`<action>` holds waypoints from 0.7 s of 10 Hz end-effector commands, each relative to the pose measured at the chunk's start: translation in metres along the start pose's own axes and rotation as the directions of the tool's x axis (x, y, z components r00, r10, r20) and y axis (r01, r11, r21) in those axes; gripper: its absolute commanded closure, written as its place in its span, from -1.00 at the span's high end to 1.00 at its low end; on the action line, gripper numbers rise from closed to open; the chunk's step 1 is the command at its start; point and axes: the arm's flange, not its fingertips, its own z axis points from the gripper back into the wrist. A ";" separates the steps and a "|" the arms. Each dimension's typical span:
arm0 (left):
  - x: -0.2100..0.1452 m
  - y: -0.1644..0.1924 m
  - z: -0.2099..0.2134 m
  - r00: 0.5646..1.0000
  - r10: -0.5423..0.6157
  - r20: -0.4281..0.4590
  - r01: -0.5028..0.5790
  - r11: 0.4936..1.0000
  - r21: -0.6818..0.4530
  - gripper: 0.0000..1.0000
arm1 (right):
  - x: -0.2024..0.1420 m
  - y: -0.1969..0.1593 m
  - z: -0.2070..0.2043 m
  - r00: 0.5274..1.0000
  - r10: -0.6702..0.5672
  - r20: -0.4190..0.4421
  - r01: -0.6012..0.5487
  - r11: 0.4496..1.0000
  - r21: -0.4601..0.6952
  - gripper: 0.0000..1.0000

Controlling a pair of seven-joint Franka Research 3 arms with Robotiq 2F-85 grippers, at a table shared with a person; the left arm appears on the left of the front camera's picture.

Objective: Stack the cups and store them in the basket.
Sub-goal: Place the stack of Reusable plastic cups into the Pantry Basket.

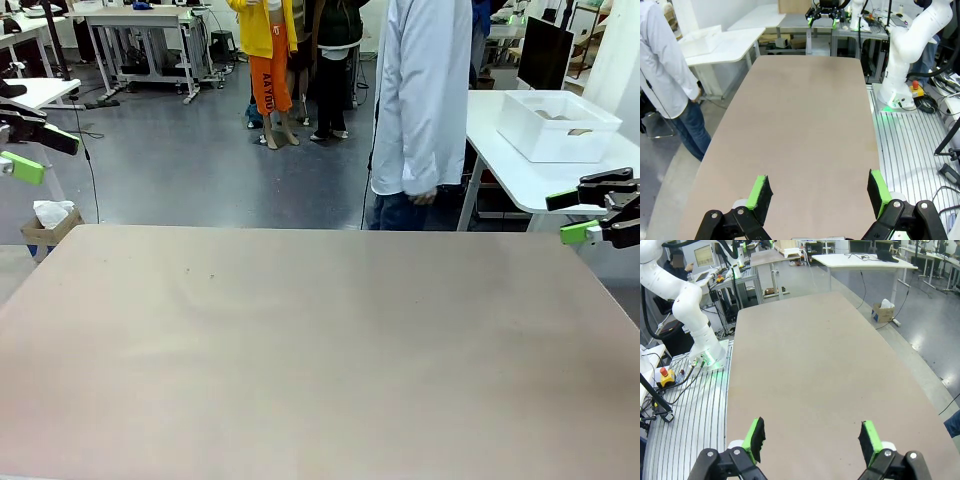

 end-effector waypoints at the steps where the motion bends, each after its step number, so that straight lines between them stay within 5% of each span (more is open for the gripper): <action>1: 0.003 0.001 0.001 1.000 0.008 0.011 -0.008 1.000 -0.005 1.00 | 0.005 -0.001 0.000 1.000 -0.015 0.021 0.015 1.000 -0.001 1.00; 7: 0.003 0.001 0.001 1.000 0.008 0.011 -0.008 1.000 -0.005 1.00 | 0.005 -0.001 0.000 1.000 -0.015 0.021 0.015 1.000 -0.001 1.00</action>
